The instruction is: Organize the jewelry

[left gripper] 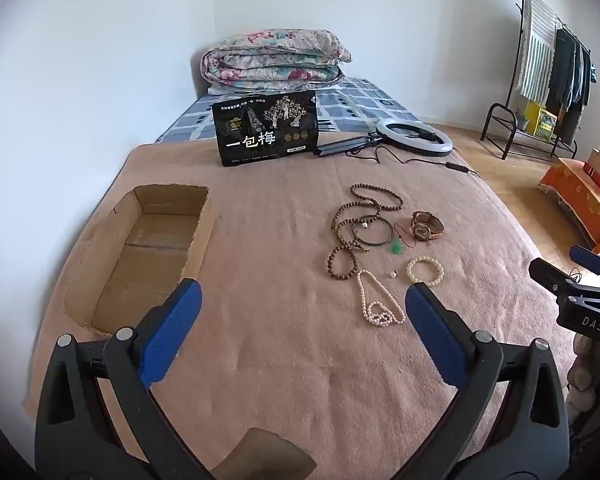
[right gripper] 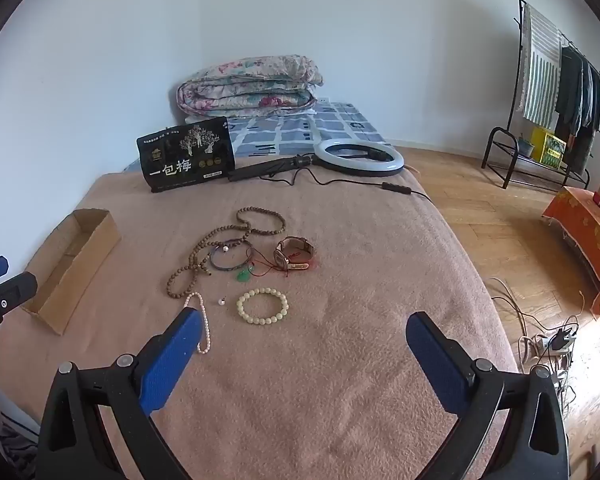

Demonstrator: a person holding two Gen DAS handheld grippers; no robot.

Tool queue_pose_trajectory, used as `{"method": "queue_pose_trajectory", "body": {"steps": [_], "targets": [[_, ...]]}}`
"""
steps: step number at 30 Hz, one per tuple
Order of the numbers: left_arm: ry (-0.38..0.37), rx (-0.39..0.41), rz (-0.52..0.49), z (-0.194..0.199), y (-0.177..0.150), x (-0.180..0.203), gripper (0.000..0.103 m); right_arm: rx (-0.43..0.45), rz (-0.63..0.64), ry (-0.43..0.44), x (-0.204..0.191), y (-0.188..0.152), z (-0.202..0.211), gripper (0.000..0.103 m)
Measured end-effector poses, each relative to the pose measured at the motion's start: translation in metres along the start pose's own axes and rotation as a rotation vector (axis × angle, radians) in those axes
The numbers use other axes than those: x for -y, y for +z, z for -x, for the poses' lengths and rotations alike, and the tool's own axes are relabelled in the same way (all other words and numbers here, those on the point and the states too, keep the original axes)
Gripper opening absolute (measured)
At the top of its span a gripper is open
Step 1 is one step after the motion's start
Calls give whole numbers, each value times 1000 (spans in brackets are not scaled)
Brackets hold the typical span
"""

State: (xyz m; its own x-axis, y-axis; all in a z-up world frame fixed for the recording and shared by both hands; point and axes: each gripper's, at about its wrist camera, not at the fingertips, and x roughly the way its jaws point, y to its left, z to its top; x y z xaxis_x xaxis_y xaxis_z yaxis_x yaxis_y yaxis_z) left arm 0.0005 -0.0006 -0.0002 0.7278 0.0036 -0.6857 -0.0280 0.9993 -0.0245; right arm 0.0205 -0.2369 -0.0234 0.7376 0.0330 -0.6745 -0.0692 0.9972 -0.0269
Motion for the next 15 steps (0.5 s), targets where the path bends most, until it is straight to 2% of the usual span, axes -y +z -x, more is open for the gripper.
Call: {"method": "queue_pose_trajectory", "body": {"steps": [8,15], "targets": [[-8,27,14,4,8,-8,103,27,-10,2,1,-1,1,103],[26,90,-24,14,4,2,103,17,-7,6,3,-1,2,103]]}}
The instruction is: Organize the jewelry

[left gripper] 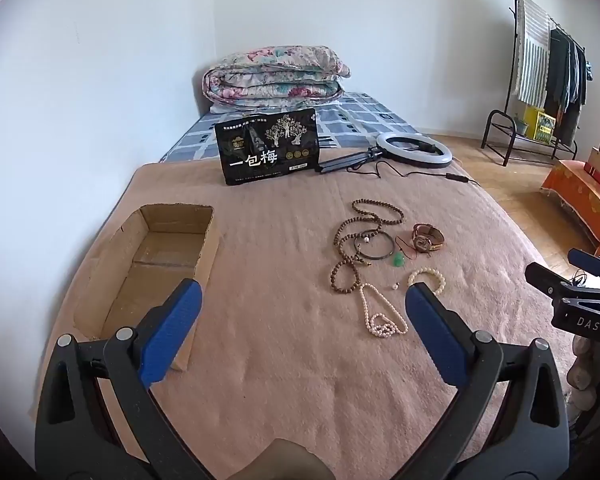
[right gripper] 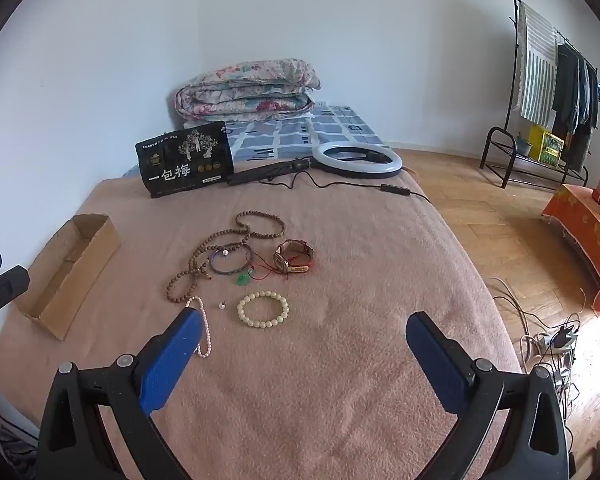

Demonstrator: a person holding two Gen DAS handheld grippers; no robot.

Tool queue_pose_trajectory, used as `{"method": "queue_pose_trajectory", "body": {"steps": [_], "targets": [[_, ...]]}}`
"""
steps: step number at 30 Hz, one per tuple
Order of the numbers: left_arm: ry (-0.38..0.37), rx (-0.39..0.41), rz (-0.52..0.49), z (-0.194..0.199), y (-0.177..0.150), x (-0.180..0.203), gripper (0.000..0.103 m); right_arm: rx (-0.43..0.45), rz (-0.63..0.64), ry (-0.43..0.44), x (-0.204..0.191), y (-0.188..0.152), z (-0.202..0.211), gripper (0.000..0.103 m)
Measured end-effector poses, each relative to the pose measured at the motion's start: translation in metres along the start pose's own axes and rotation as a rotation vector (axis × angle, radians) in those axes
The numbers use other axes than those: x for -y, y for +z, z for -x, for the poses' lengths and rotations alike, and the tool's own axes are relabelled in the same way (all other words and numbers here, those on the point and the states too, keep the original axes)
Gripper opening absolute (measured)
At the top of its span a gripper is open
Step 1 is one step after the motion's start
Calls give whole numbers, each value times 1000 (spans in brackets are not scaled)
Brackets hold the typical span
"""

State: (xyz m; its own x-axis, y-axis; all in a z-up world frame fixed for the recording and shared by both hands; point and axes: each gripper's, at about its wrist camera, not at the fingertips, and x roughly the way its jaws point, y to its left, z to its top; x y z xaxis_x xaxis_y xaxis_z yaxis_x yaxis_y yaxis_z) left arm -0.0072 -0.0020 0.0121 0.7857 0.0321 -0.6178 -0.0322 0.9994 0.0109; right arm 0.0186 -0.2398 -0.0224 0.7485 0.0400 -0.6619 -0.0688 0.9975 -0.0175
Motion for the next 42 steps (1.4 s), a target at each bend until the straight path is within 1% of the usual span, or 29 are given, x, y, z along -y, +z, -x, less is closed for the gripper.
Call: {"method": "queue_pose_trajectory", "body": {"steps": [1,11,42], "targets": [[1,2,-2,0,1,1,103,-5,-3,-2,-2,0,-5,103],[3,9,-3,3,5,1,103,-5,-16,2,-2,-1,-5,103],[5,14,-7,2,2,3,103,-7,-24,16,-3,-2,-6,103]]}}
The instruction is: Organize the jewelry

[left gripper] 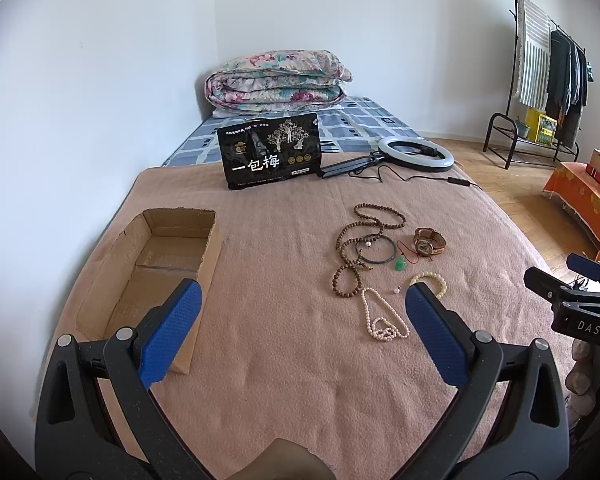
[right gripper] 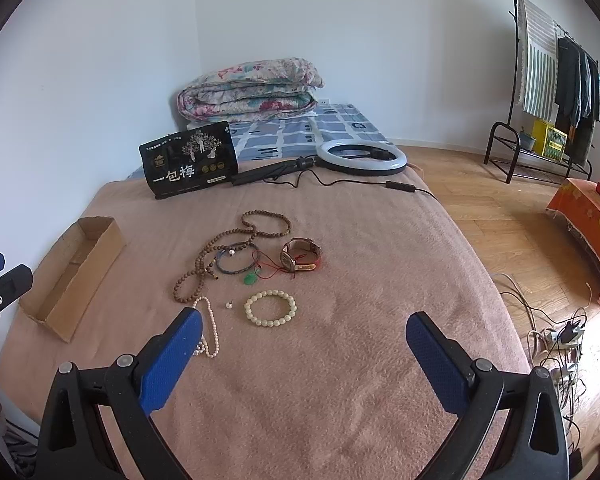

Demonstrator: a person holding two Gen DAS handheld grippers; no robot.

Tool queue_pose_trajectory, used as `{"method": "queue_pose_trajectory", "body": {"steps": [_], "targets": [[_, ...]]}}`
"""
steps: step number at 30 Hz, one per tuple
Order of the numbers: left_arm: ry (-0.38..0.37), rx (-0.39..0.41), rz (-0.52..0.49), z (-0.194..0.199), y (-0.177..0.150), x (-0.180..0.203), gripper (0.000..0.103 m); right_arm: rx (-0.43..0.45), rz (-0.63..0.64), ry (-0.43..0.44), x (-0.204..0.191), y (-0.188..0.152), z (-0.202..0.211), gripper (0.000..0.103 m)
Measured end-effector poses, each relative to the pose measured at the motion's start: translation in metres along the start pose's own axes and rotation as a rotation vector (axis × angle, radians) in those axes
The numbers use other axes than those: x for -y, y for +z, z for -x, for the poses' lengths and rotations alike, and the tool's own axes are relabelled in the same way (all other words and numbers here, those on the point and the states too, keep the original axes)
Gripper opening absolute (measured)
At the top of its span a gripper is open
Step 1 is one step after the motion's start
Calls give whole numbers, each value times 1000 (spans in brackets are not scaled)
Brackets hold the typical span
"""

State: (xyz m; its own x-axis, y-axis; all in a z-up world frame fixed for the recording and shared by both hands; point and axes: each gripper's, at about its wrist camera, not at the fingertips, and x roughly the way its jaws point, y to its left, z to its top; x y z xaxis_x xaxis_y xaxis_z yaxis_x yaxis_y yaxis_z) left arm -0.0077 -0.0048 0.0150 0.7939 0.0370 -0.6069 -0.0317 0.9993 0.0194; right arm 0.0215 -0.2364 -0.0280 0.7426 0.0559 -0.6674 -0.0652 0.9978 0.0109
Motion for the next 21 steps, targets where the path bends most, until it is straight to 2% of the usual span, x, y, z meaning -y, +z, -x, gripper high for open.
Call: {"method": "queue_pose_trajectory", "body": {"steps": [21], "targets": [[-3,-19,7,-7,-6,-1,103,-18,-12,14,0,-1,-5,103]]}}
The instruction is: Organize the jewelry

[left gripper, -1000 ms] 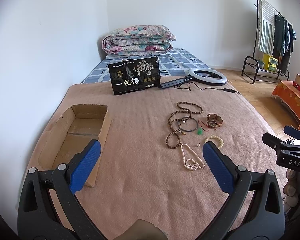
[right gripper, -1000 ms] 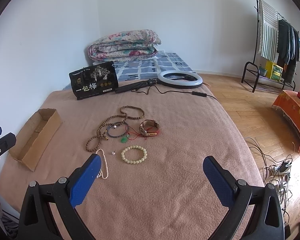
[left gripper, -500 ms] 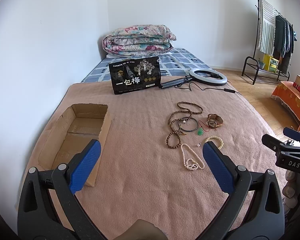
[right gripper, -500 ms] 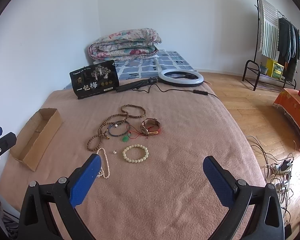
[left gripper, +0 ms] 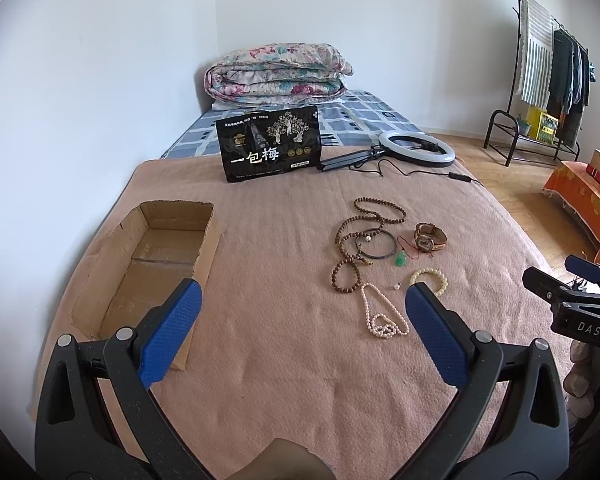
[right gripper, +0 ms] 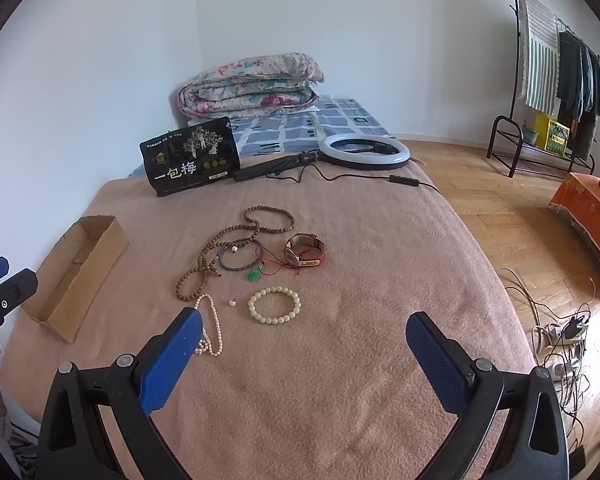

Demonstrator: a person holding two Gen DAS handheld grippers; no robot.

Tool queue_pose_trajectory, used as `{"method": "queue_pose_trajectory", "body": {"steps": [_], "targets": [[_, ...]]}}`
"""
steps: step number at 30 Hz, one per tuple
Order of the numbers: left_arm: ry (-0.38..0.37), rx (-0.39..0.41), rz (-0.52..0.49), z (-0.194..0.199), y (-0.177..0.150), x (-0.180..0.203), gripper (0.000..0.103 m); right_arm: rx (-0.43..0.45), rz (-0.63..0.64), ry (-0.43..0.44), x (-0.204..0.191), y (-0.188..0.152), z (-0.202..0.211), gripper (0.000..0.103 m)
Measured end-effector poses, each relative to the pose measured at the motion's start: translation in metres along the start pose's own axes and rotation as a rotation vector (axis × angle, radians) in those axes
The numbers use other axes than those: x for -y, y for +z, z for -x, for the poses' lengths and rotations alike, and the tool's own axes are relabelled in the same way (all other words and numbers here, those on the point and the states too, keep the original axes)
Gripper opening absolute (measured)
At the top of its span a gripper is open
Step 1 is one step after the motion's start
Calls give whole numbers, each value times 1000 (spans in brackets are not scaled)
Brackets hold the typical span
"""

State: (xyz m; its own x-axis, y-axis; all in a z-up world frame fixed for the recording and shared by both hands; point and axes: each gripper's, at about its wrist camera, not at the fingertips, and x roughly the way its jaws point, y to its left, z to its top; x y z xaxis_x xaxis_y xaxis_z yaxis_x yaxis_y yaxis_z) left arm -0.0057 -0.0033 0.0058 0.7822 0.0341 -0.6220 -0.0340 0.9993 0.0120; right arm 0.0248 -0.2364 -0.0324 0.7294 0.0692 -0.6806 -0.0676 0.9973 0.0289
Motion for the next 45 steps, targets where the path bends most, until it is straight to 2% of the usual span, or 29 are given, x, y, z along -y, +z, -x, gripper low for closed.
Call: {"method": "queue_pose_trajectory", "body": {"steps": [12,20,25,30,33,38,40,44,45], "targets": [[2,-41,13,-18,1,1,103,-9,24,-3,0,4,-13,103],[5,-75,-2,-37,-2,4,103,-24,11,55,4,7,-30,103],[-36,-134,1,-53,-4,5,103,-43,15,56,14,11,-48,103],[-92,-233,34,-74,-12,6,103,-97,44,72,17,18,-66,103],[-105,-260,54,-84,-18,7,103,-163,69,58,16,20,-82,102],[-141,-298,-8,-104,-25,22,103,-290,41,103,20,17,-113,97],[-158,-325,-30,-113,-30,29,94,-321,16,119,22,17,-122,97],[-200,-379,-43,-124,-41,40,88,-336,22,132,21,20,-133,96],[-221,-400,-41,-127,-43,43,80,-331,35,134,19,21,-134,96]]}}
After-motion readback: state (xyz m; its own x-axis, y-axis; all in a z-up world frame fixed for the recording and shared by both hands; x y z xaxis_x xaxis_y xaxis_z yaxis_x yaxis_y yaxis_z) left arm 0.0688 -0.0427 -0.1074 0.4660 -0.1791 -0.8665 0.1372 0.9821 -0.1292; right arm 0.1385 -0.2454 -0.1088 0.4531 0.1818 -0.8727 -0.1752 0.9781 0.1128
